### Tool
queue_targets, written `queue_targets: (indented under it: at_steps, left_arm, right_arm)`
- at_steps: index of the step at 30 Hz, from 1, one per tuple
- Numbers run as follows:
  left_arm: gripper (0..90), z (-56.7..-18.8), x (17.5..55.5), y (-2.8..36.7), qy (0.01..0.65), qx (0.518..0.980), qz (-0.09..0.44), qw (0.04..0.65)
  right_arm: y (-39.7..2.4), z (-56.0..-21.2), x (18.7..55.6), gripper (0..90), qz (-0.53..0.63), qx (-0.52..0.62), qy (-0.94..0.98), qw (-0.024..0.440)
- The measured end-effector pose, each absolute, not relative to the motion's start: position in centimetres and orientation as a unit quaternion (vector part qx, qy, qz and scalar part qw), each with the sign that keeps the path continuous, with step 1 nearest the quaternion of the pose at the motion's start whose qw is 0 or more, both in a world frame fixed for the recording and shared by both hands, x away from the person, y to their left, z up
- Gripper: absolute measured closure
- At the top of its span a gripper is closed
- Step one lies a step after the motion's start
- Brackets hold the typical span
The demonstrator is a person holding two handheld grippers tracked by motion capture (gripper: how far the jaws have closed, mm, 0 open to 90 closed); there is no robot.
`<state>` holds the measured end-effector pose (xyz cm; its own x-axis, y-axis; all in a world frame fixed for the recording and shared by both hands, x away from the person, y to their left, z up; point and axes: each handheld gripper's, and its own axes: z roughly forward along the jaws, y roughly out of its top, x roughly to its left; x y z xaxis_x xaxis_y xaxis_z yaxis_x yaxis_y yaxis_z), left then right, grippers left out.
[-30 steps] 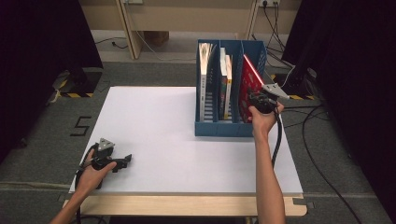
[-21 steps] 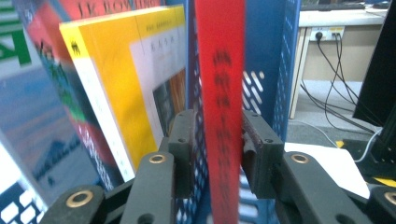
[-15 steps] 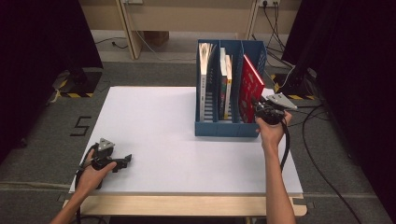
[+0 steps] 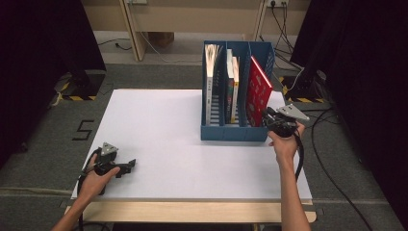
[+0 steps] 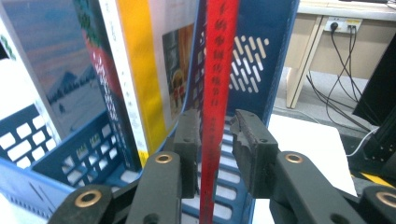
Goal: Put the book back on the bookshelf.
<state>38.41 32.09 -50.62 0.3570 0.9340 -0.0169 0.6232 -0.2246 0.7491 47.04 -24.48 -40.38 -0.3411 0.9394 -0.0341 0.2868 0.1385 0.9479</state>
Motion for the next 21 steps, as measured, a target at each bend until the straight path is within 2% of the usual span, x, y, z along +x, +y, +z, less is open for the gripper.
queue_targets:
  at_steps: [10, 21]
  left_arm:
    - [11.9, -50.6, 38.4, 32.1, 0.520, 0.749, 0.227, 0.343]
    - [11.9, -50.6, 38.4, 32.1, 0.520, 0.749, 0.227, 0.343]
  right_arm:
    - [-24.3, -41.3, 47.3, 78.5, 0.452, 0.453, 0.685, 0.348]
    - [-23.8, -41.9, 48.1, 79.1, 0.442, 0.465, 0.687, 0.341]
